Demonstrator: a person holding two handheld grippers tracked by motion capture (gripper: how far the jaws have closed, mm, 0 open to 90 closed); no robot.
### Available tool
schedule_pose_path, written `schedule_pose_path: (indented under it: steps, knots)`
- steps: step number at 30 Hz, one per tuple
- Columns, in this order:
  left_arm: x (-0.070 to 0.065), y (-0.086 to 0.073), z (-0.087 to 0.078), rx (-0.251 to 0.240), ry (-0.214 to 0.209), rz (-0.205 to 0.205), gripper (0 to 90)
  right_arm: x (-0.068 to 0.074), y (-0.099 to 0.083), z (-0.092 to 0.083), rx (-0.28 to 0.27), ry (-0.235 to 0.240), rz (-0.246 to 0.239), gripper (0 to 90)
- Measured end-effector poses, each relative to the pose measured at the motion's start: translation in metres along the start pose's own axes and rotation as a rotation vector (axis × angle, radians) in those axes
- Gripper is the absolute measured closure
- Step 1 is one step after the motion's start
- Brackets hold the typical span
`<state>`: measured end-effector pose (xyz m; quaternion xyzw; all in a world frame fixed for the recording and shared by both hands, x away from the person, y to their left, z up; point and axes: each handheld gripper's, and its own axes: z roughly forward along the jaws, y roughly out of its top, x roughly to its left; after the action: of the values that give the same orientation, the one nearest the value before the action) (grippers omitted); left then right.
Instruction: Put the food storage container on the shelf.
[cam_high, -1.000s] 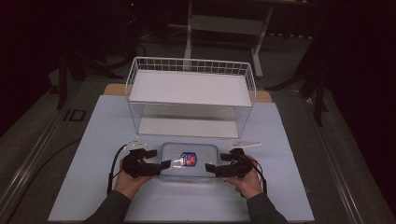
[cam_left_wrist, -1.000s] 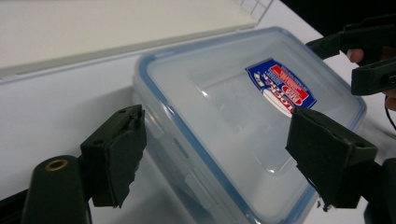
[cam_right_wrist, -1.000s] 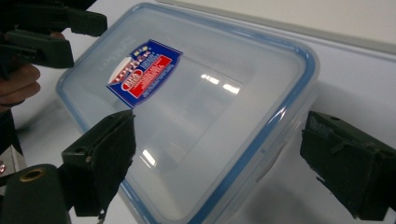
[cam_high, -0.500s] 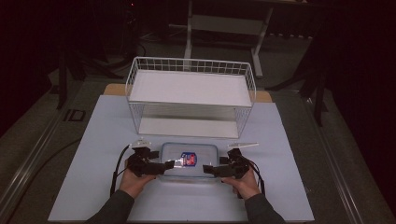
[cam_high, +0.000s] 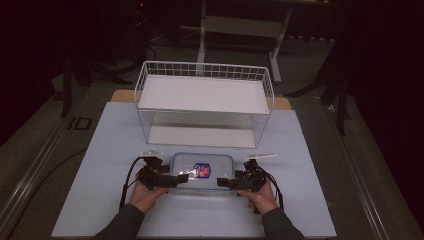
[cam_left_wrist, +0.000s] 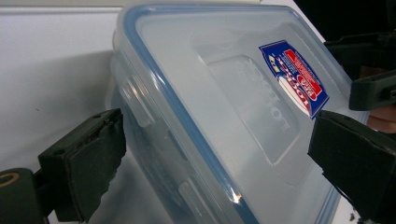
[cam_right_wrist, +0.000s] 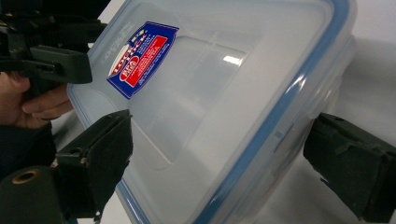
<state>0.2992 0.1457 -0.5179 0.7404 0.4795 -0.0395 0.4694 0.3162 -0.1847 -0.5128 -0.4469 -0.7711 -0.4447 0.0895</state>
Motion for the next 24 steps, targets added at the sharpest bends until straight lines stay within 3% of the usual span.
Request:
schedule_pose_path:
  steps: [3,9,10,13,19,24]
  knots:
    - [0.0,-0.001,0.002,0.014,-0.024,-0.012,4.3,-0.002,0.0,0.0,0.007,0.012,0.016,8.4]
    - [0.0,-0.001,0.0,0.007,-0.018,-0.019,8.8,-0.002,-0.001,-0.001,0.024,0.021,0.015,8.6]
    - [0.005,-0.001,-0.006,-0.01,-0.04,-0.064,14.6,-0.001,-0.001,-0.003,0.015,0.014,0.008,12.3]
    - [0.008,-0.003,-0.009,-0.021,-0.052,-0.091,20.3,0.0,-0.001,-0.006,0.006,0.008,0.014,16.2]
    - [0.005,-0.006,-0.019,-0.033,-0.058,-0.096,30.1,0.003,-0.003,-0.012,-0.002,0.011,0.014,23.2]
    - [0.0,-0.011,-0.029,-0.037,-0.058,-0.076,36.1,0.002,-0.006,-0.021,-0.017,0.041,0.052,34.4]
